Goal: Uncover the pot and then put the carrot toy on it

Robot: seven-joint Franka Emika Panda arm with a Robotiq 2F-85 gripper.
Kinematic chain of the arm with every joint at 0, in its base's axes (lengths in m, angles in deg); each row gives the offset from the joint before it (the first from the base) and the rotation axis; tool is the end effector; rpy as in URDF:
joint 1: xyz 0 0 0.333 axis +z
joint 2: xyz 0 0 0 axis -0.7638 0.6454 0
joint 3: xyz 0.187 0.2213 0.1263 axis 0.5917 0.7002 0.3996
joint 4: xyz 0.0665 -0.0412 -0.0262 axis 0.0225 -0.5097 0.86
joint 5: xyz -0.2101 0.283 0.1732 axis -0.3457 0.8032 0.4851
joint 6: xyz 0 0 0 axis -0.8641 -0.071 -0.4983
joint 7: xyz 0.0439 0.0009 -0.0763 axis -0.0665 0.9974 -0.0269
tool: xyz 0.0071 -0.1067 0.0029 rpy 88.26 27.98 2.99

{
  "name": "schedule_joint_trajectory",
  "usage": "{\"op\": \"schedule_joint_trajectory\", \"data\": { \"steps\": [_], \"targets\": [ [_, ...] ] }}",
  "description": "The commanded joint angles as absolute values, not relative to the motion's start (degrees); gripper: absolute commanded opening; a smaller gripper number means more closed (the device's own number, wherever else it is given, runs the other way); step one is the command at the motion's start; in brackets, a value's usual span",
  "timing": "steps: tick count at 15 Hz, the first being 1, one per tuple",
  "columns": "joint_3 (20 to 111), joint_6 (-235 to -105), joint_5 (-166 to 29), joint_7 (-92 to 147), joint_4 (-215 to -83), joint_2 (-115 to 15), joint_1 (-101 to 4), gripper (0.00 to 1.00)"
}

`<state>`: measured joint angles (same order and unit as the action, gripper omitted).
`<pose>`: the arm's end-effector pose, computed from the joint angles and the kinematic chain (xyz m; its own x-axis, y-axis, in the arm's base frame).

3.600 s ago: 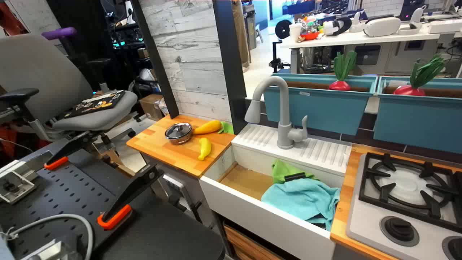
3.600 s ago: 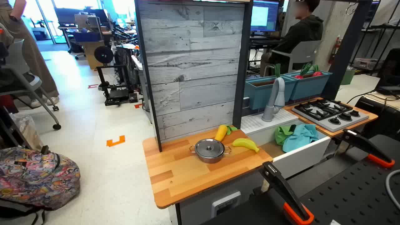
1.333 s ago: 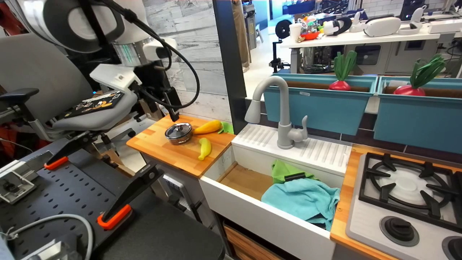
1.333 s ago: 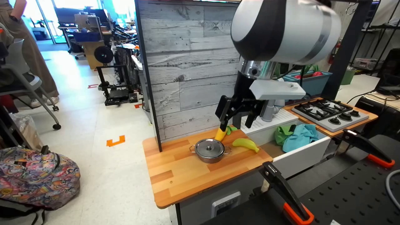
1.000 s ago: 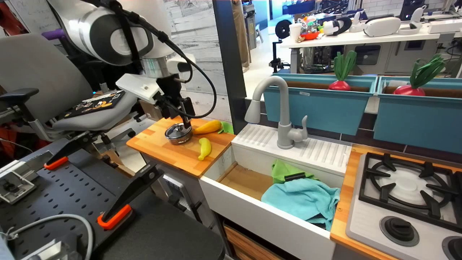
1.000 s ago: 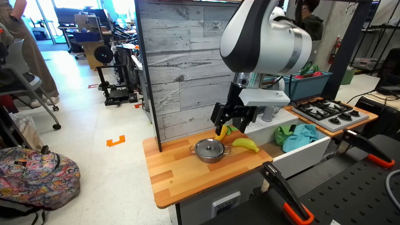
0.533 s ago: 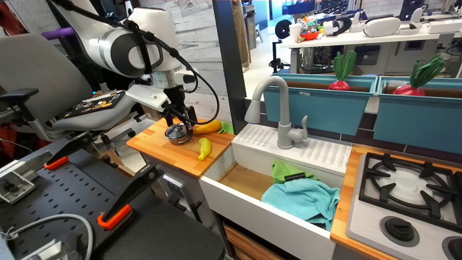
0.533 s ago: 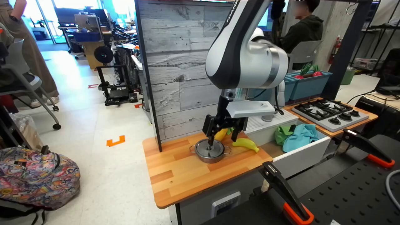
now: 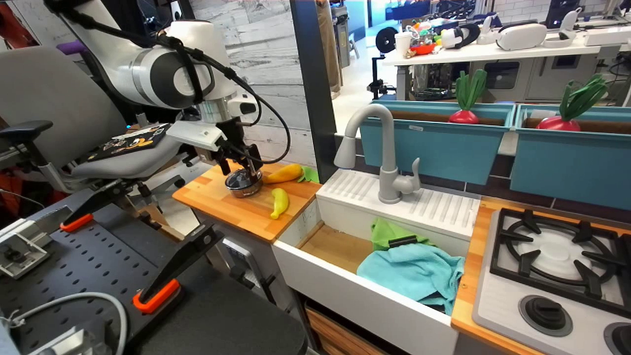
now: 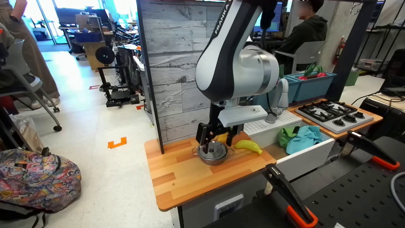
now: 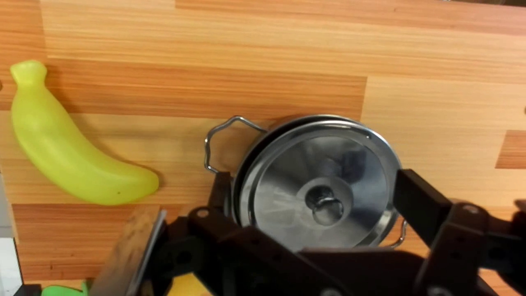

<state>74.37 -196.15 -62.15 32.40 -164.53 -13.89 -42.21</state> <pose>0.5817 0.1244 0.0191 0.9917 0.1286 -0.0062 0.1277 -0.9882 -0.0845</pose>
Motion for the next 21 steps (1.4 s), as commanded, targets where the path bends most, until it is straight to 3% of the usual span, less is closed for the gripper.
{"op": "schedule_joint_trajectory", "data": {
  "steps": [1, 12, 13, 15, 21],
  "targets": [
    [72.63, -194.66, -64.17, 30.47, -163.29, -13.72, -40.03, 1.0],
    [72.21, -194.52, -65.55, 30.27, -161.78, -12.93, -39.63, 1.0],
    [72.26, -194.39, -65.53, 30.34, -161.6, -12.85, -39.72, 0.77],
    [72.21, -194.3, -65.57, 30.35, -161.31, -12.76, -39.7, 0.65],
    [72.11, -193.84, -65.56, 30.35, -160.63, -12.53, -39.77, 0.07]
  ]
}}
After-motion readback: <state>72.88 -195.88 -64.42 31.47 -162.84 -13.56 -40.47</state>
